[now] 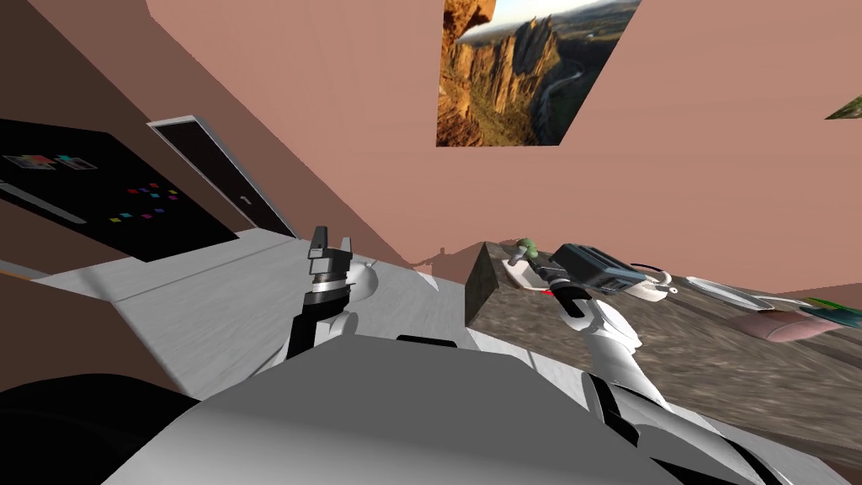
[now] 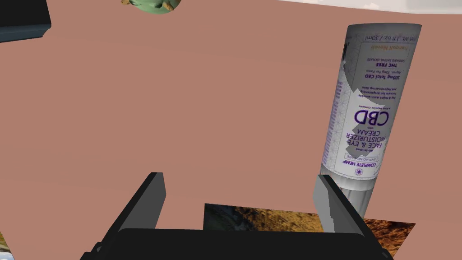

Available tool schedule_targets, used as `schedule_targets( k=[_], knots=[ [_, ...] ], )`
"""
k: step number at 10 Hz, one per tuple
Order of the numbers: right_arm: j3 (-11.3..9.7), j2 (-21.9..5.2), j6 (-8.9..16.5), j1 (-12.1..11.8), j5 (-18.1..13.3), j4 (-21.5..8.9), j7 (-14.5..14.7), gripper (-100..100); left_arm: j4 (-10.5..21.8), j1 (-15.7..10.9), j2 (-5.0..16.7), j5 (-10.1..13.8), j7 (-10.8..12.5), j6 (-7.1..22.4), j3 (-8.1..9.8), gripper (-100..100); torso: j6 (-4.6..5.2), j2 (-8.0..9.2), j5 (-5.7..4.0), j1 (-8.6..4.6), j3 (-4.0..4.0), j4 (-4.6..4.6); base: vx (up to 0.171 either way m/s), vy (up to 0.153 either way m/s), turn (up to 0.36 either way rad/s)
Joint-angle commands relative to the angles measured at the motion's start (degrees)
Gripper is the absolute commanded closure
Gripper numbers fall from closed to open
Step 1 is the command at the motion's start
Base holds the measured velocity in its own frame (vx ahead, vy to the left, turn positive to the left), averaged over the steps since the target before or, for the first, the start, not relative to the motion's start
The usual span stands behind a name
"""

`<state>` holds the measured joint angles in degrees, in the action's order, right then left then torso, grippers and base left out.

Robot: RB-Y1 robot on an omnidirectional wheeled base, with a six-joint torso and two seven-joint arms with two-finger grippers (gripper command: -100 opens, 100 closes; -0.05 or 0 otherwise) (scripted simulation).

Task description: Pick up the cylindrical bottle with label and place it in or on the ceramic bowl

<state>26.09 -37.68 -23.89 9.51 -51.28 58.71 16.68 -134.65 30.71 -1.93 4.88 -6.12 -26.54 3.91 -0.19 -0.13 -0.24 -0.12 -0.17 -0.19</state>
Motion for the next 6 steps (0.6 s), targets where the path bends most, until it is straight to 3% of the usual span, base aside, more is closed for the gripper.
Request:
schedule_targets(
  k=[1, 6],
  knots=[
    [-0.6, -2.1, 0.5, 0.7, 0.1, -0.8, -1.8, -100, 0.0, 0.0, 0.0, 0.0, 0.0, 0.0, 0.0, 0, 0.0, 0.0, 0.0, 0.0, 0.0, 0.0, -0.047, 0.038, 0.044],
    [-2.1, -6.5, 1.7, 1.6, 0.4, -1.8, -5.5, -100, 0.0, 0.0, 0.0, 0.0, 0.0, 0.0, 0.0, 0, 0.0, -0.03, -0.01, -0.03, -0.01, -0.01, -0.032, 0.028, 0.032]
  ],
)
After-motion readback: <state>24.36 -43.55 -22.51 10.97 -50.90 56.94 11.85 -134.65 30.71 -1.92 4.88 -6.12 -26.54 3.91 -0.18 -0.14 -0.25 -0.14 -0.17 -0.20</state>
